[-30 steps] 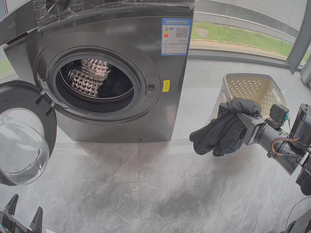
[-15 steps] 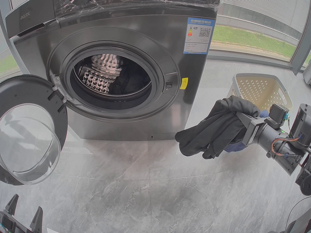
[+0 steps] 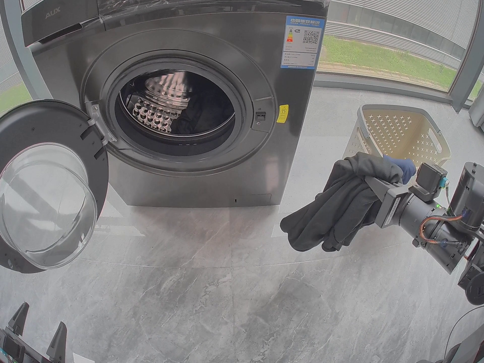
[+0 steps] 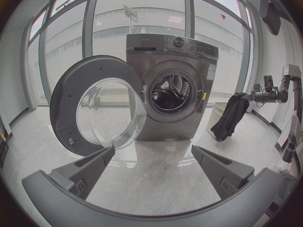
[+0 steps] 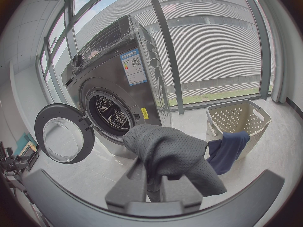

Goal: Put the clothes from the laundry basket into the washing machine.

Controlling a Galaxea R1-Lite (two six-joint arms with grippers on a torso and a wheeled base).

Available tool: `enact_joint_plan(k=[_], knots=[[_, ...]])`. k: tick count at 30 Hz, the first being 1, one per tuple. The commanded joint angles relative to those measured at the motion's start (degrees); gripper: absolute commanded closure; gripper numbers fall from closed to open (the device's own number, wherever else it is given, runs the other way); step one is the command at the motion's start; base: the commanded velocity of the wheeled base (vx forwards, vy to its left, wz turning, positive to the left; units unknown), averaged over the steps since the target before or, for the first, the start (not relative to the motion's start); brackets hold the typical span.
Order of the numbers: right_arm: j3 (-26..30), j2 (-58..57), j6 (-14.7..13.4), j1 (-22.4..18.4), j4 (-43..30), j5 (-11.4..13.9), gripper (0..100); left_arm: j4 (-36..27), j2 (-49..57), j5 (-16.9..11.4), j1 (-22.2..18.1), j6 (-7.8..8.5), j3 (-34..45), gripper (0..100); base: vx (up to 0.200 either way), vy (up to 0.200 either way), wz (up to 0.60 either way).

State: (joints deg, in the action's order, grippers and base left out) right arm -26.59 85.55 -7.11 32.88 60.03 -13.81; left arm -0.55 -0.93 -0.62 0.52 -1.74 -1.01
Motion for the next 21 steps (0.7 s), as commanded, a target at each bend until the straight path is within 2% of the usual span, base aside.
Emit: enact_joint_plan(k=[1, 14, 20, 21], knots=[[0.0, 0.1, 0.0, 0.1, 0.0, 0.0, 100, 0.0, 0.5, 0.0, 0.0, -0.01, 0.8, 0, 0.000, 0.200, 0.00], [0.1, 0.1, 0.0, 0.0, 0.0, 0.0, 100, 0.0, 0.5, 0.1, -0.1, -0.01, 0.8, 0, 0.000, 0.200, 0.00], [-0.5, 0.0, -1.0, 1.8, 0.1, 0.4, 100, 0.2, 0.8, 0.4, -0.3, 0.86, 1.0, 0, 0.000, 0.000, 0.00], [-1.4, 0.3, -1.8, 3.8, 0.0, 0.5, 100, 0.2, 0.8, 0.4, -0.3, 0.95, 1.0, 0, 0.000, 0.000, 0.00]])
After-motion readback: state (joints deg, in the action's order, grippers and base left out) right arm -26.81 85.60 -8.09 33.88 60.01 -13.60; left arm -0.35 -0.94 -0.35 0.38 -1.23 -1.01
